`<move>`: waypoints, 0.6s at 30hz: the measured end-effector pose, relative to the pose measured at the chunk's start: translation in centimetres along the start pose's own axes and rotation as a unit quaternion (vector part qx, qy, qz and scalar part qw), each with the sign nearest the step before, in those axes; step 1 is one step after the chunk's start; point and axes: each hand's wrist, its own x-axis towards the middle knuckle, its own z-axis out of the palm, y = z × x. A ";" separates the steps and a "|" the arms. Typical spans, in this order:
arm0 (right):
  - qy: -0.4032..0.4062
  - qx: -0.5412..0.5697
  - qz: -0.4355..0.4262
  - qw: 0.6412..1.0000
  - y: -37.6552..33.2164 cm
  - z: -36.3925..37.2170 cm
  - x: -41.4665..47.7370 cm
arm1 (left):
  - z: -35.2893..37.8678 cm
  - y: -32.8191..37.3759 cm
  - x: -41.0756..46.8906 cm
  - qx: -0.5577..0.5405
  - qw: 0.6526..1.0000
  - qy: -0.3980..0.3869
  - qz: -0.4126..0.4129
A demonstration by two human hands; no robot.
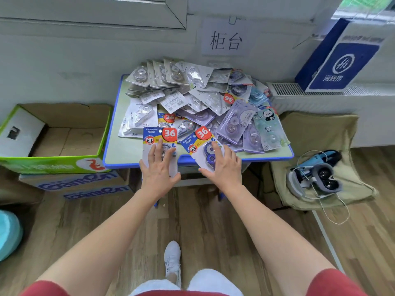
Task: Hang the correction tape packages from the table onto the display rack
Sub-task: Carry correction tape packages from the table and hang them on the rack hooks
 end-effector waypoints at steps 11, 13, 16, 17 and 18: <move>-0.004 0.016 0.125 0.992 10.5 -1.3 -19.7 | 4.5 10.4 -14.6 0.004 0.998 0.000 0.069; -0.004 0.016 0.148 0.989 12.4 -1.6 -23.5 | 5.4 12.4 -17.6 0.006 0.997 -0.011 0.082; -0.012 0.009 0.195 0.981 15.0 -2.0 -29.3 | 6.7 15.2 -21.8 0.003 0.994 -0.024 0.110; -0.013 0.009 0.213 0.977 15.7 -2.1 -31.2 | 7.1 16.2 -23.1 0.006 0.992 -0.030 0.121; -0.012 0.012 0.231 0.973 16.5 -2.2 -32.9 | 7.4 17.2 -24.3 0.010 0.991 -0.038 0.131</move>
